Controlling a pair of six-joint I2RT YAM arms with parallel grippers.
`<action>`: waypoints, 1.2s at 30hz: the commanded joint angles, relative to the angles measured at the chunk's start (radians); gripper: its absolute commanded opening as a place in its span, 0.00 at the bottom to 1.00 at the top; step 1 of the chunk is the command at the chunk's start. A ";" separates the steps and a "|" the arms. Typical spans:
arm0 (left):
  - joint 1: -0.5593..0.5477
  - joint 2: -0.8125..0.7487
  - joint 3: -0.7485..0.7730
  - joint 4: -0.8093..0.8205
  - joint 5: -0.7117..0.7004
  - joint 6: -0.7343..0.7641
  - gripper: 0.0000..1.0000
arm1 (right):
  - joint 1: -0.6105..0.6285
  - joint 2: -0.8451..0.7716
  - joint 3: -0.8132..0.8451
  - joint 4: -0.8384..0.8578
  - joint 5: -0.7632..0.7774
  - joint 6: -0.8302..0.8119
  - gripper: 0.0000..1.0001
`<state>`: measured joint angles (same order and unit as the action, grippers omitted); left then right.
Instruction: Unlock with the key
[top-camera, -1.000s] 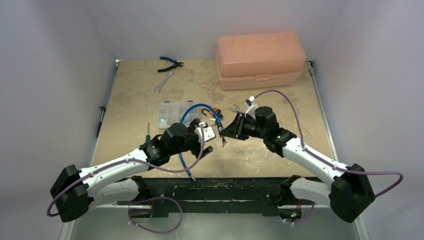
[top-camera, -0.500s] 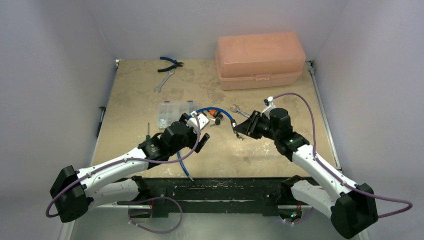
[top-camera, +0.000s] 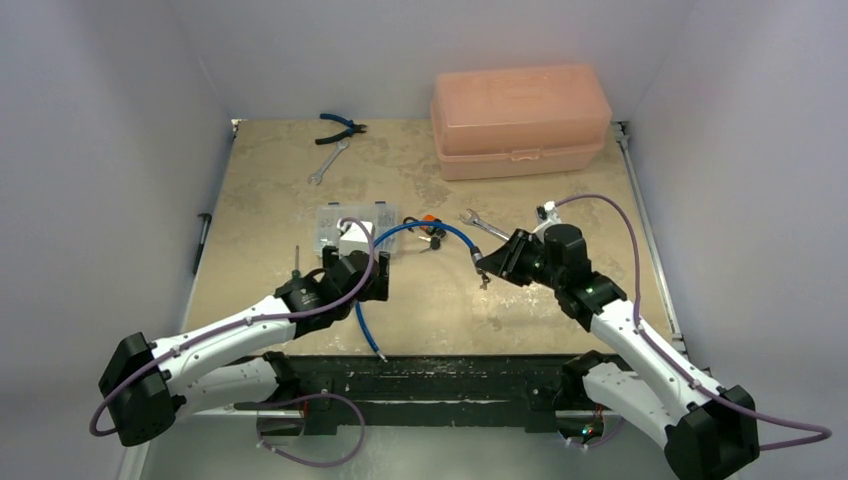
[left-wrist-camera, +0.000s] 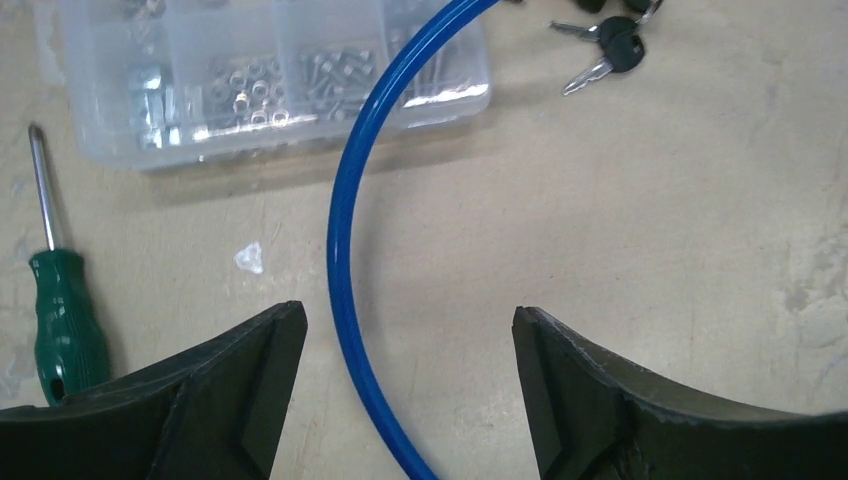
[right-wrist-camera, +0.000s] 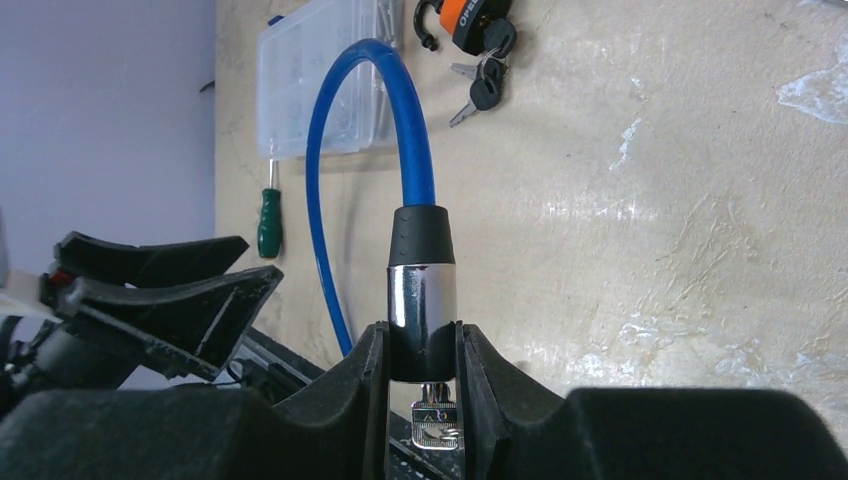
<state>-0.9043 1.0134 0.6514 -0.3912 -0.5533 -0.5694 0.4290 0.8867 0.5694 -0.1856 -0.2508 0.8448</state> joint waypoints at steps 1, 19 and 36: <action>0.002 0.021 -0.060 -0.031 -0.062 -0.191 0.79 | -0.009 -0.030 0.000 0.000 0.035 -0.004 0.00; 0.120 0.236 -0.152 0.150 0.098 -0.168 0.00 | -0.012 -0.019 0.003 0.005 0.018 -0.020 0.00; 0.088 0.228 0.142 -0.134 0.278 0.059 0.00 | -0.036 -0.050 0.106 -0.298 0.323 0.007 0.00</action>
<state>-0.7944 1.1908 0.7467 -0.4927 -0.3485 -0.5999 0.3992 0.8692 0.6964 -0.3904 -0.0635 0.8001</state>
